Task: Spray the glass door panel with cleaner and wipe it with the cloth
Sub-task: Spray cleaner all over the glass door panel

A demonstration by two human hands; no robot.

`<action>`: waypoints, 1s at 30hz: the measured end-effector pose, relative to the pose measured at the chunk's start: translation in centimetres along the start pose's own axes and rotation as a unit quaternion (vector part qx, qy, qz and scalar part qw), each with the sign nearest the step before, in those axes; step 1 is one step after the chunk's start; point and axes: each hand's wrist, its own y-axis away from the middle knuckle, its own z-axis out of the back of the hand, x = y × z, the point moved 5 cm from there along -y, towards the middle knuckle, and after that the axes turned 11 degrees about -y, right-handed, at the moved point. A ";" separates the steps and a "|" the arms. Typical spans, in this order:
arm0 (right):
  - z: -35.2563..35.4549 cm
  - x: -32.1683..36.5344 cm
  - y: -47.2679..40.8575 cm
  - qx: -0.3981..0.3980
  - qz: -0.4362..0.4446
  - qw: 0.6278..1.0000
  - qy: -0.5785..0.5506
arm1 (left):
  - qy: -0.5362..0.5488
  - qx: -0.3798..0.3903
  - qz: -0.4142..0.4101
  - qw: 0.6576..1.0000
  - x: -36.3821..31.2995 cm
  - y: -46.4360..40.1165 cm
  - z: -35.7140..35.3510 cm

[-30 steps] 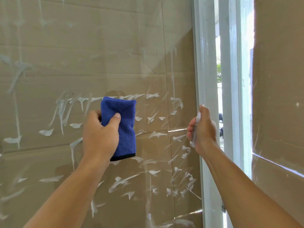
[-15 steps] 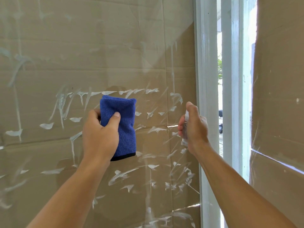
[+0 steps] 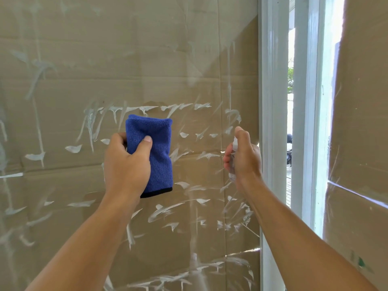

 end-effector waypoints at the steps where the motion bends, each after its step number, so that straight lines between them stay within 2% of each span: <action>1: -0.3 0.1 0.1 0.004 0.000 1.000 0.007 | 0.003 0.000 0.001 1.000 -0.1 -0.1 0.1; 13: -3.9 2.4 0.4 0.018 0.018 1.000 0.005 | 0.013 -0.011 -0.017 1.000 -0.2 -1.3 2.7; 30: -6.2 -0.1 2.2 0.049 -0.065 0.997 -0.016 | -0.014 -0.023 -0.020 0.999 1.5 -2.8 6.0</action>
